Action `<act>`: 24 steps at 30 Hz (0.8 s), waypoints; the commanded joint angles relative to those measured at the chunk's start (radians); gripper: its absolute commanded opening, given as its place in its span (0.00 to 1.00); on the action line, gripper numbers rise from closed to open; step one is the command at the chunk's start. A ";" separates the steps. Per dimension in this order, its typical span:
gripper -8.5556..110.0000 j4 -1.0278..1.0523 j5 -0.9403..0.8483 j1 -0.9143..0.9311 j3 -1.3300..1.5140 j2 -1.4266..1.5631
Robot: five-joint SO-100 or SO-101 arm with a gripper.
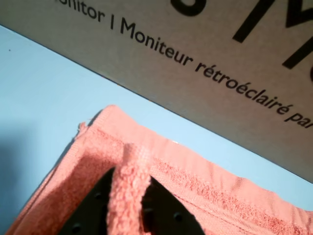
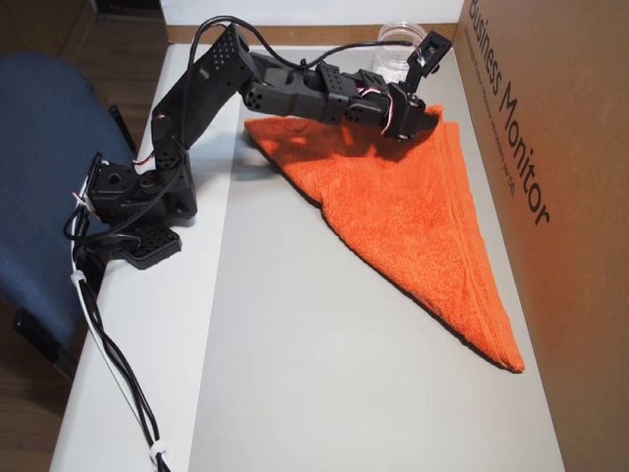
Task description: Fold the blanket.
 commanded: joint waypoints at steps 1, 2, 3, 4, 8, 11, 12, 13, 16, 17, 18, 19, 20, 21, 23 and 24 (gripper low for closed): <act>0.07 -0.020 0.005 0.005 -0.038 0.015; 0.07 -0.020 0.006 0.005 -0.037 0.015; 0.07 -0.020 0.006 0.005 -0.035 0.014; 0.08 -0.020 0.006 0.005 -0.035 0.014; 0.12 -0.020 0.048 -0.002 -0.049 -0.015; 0.15 -0.020 0.160 -0.011 -0.052 -0.020; 0.16 -0.020 0.192 -0.012 -0.052 -0.021; 0.16 -0.020 0.218 -0.014 -0.052 -0.023; 0.16 -0.020 0.272 -0.026 -0.052 -0.025; 0.16 -0.020 0.291 -0.029 -0.052 -0.025; 0.16 -0.020 0.311 -0.029 -0.052 -0.025; 0.16 -0.020 0.334 -0.032 -0.052 -0.023; 0.16 -0.020 0.357 -0.038 -0.052 -0.023; 0.16 -0.020 0.377 -0.040 -0.052 -0.021; 0.16 -0.020 0.383 -0.044 -0.041 -0.018; 0.16 -0.018 0.370 -0.044 -0.038 -0.017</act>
